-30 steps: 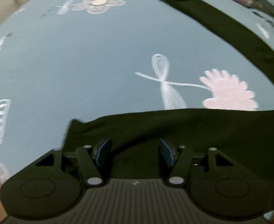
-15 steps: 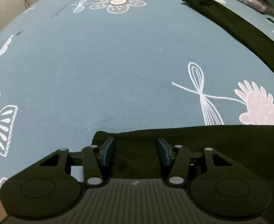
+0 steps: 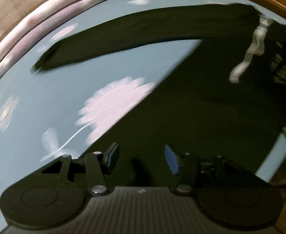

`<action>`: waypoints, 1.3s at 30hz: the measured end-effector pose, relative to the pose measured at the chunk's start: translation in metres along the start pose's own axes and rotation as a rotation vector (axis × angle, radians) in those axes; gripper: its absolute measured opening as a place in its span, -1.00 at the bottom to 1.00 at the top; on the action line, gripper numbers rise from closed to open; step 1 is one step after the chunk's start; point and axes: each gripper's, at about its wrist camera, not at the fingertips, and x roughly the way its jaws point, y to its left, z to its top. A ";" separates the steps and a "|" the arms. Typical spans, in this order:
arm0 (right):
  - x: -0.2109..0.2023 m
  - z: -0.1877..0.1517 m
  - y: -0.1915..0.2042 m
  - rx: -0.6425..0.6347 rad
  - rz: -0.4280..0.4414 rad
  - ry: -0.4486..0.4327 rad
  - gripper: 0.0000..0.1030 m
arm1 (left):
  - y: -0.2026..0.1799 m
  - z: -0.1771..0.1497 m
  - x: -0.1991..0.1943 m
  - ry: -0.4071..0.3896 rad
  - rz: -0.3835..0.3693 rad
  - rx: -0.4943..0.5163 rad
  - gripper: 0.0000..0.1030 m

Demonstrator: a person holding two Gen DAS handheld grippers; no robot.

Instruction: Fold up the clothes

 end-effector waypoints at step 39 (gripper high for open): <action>-0.013 -0.089 -0.017 -0.601 0.009 -0.024 -0.22 | -0.161 0.036 0.016 -0.029 -0.423 0.515 -0.01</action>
